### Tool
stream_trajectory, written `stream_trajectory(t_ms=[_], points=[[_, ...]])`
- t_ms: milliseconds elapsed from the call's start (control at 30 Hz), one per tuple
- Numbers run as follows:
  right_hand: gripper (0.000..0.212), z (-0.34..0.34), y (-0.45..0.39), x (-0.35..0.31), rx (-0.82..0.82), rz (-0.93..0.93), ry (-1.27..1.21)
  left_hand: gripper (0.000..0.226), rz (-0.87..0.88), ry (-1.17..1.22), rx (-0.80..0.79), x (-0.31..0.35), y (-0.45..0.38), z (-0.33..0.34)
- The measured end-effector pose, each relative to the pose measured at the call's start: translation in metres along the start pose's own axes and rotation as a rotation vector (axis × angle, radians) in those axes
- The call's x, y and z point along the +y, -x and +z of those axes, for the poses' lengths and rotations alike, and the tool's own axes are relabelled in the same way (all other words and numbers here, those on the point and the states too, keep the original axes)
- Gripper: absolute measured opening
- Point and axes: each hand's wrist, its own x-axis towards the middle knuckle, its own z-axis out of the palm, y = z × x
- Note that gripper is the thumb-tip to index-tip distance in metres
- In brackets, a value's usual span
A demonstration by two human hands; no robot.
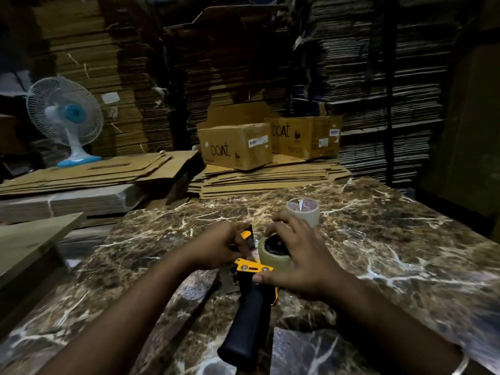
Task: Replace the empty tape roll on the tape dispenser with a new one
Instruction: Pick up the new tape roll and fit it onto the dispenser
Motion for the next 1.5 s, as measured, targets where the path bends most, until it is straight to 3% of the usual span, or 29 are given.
stream_trajectory(t_ms=[233, 367, 533, 733, 933, 1133, 1300, 1500], points=[[0.048, 0.01, 0.006, -0.002, 0.12, -0.104, 0.071, 0.008, -0.011, 0.041, 0.005, -0.015, 0.013, 0.002], [0.068, 0.019, 0.004, -0.002, 0.105, -0.052, -0.035, 0.009, -0.051, 0.106, 0.051, -0.022, 0.02, 0.006], [0.049, 0.029, 0.0, -0.001, 0.141, -0.055, -0.193, 0.041, -0.1, 0.115, 0.102, -0.017, 0.025, 0.009], [0.045, 0.029, -0.001, 0.002, 0.179, -0.046, -0.2, 0.01, -0.063, 0.045, 0.147, -0.02, 0.044, 0.01], [0.037, 0.026, 0.0, 0.002, 0.16, -0.043, -0.226, 0.017, -0.122, 0.286, 0.225, -0.037, 0.074, 0.01], [0.04, 0.024, -0.001, 0.007, 0.146, -0.054, -0.235, 0.006, -0.074, 0.452, 0.239, -0.053, 0.099, 0.007], [0.035, 0.022, -0.003, 0.007, 0.117, -0.069, -0.267, 0.013, -0.112, 0.594, 0.44, -0.085, 0.118, 0.003], [0.038, 0.024, -0.006, 0.01, 0.087, -0.127, -0.306, 0.018, -0.202, 0.801, 0.409, -0.1, 0.118, 0.012]])
